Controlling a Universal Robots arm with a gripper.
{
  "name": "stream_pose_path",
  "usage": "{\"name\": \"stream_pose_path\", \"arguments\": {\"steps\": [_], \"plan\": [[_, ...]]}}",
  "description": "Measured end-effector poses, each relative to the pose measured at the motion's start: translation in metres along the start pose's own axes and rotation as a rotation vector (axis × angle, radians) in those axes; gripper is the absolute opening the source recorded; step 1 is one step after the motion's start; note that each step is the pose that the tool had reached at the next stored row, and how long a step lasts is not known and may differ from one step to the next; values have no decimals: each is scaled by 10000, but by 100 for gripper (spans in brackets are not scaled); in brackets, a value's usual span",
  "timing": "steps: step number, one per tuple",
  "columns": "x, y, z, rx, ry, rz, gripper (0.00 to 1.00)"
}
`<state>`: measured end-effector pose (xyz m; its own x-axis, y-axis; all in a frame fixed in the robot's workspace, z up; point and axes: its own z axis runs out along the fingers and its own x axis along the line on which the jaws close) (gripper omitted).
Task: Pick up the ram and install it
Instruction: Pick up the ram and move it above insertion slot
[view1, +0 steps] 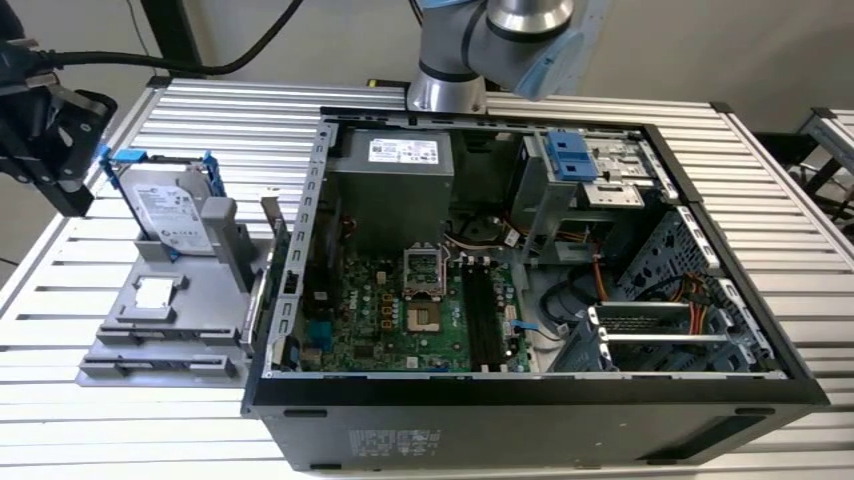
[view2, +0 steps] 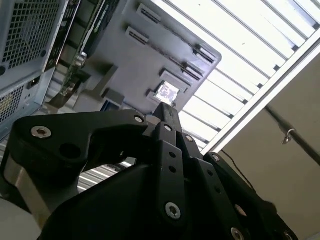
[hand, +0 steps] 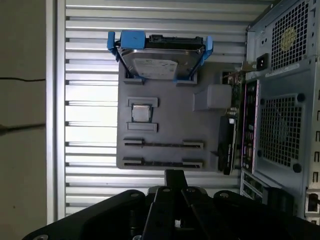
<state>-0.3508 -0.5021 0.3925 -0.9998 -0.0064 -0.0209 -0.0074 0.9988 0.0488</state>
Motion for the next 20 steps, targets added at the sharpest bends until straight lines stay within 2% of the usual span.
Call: {"name": "stream_pose_path", "arguments": {"steps": [4,9,20], "plan": [[22,-86,-4,-1,-1,-1,0],[42,-149,-8,0,0,-1,0],[44,-155,-8,0,0,-1,0]]}}
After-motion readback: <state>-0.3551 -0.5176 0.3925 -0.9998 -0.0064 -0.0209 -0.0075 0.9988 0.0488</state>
